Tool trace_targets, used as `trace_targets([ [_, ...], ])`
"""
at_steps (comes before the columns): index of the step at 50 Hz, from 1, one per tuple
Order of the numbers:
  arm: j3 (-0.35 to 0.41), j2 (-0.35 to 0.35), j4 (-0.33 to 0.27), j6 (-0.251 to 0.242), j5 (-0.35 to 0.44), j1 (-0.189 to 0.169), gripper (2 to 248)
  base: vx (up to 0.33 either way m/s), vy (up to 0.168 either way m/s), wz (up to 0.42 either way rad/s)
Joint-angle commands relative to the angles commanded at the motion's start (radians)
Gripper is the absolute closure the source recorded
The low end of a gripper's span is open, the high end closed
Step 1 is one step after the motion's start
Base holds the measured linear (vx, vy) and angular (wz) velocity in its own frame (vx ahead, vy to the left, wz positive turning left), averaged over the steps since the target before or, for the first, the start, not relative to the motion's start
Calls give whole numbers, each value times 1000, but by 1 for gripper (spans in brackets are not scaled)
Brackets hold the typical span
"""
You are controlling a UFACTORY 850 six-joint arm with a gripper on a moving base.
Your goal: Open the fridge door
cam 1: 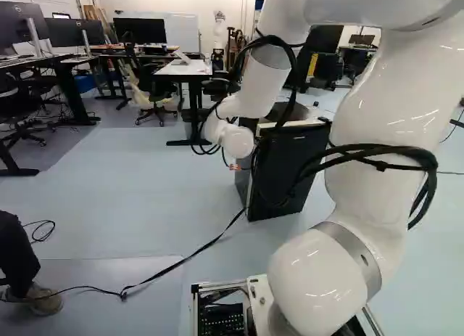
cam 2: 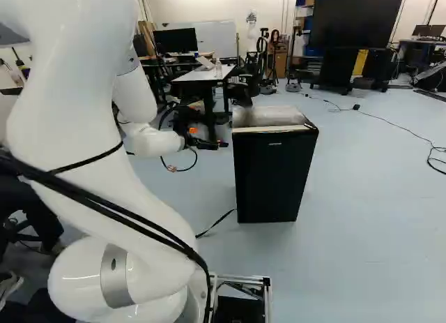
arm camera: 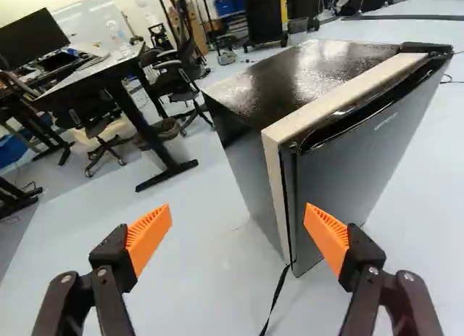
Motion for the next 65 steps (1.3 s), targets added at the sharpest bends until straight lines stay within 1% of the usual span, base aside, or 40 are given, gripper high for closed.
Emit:
trace_targets([
  [30, -142, -119, 248, 0, 19, -7, 3, 0, 0, 0],
  [55, -235, -192, 454, 0, 34, -23, 3, 0, 0, 0],
  [65, -276, -241, 526, 0, 40, -28, 3, 0, 0, 0],
])
